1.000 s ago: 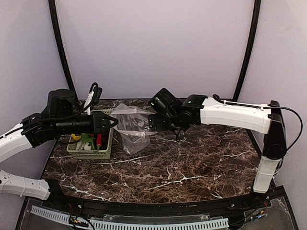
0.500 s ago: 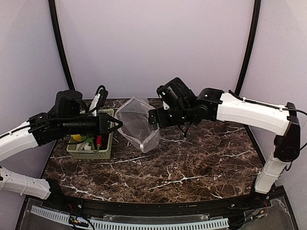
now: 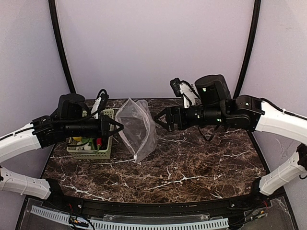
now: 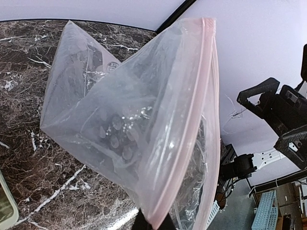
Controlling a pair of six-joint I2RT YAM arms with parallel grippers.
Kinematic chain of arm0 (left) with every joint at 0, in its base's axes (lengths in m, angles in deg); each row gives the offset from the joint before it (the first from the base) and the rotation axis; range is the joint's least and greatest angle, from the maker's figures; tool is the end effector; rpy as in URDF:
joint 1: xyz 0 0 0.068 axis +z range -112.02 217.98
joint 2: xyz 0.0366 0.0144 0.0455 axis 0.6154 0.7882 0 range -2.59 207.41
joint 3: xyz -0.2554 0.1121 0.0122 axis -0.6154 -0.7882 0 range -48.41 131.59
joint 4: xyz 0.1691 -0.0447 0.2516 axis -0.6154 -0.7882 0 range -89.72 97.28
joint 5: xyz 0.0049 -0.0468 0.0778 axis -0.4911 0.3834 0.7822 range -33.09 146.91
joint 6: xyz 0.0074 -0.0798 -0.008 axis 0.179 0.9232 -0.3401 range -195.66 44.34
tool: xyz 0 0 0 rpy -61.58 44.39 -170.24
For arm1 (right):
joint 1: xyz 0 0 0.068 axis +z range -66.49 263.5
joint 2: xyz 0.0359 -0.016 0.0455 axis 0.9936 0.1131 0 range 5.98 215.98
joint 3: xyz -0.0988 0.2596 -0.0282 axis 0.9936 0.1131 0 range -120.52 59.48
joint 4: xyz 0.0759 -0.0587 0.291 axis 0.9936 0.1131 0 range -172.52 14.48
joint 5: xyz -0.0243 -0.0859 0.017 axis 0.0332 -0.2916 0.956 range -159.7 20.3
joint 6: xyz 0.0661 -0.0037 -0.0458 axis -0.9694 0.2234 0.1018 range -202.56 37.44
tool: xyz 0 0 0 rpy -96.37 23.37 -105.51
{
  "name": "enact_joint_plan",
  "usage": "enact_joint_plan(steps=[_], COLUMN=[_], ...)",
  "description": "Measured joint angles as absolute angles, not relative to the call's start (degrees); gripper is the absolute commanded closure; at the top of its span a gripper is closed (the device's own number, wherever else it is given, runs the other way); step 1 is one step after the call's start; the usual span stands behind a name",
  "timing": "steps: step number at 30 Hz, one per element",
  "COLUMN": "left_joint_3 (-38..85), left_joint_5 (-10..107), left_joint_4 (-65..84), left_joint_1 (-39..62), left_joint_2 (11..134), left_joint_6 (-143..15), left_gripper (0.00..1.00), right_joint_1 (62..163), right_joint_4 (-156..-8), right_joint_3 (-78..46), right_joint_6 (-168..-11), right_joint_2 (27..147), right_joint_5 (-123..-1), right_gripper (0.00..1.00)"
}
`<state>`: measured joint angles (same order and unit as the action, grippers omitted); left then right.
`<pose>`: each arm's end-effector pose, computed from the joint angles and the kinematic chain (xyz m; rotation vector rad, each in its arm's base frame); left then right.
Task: Place the food in the zip-top bag and seal the zipper
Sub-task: Pass from the left arm to the right
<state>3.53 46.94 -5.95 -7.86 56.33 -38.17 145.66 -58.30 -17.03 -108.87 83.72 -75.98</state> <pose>0.2085 -0.2320 0.3200 0.2789 2.0734 -1.1042 0.1868 0.3373 0.3701 -0.5831 2.0412 0.8513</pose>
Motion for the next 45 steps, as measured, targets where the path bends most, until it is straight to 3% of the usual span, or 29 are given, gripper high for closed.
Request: enact_joint_plan(steps=[7, 12, 18, 41, 45], left_joint_3=[3.2, 3.2, 3.2, 2.7, 2.1], left_joint_5=[46.7, 46.7, 46.6, 46.0, 45.6], left_joint_4=[-4.7, -4.5, -4.5, -3.9, -3.8], left_joint_1=[-7.9, -7.9, -7.8, -7.5, -7.5], left_joint_2=[56.3, 56.3, 56.3, 56.2, 56.0], left_joint_6=[-37.4, -37.2, -37.2, -36.6, -36.4], left_gripper=[0.99, 0.99, 0.99, 0.99, 0.99], right_joint_1=[147.1, 149.2, 149.5, 149.1, 148.7], right_joint_4=[-58.1, -58.0, -57.2, -57.4, -58.1], right_joint_3=[-17.9, -21.6, -23.3, -23.3, -23.3], right_joint_6=[-110.2, -111.5, -113.8, -116.9, -117.2], right_joint_2=[85.3, 91.4, 95.6, 95.9, 96.7], right_joint_5=[-77.5, -78.7, -78.8, -79.1, -78.0], right_gripper=[0.32, 0.60, 0.76, 0.91, 0.98])
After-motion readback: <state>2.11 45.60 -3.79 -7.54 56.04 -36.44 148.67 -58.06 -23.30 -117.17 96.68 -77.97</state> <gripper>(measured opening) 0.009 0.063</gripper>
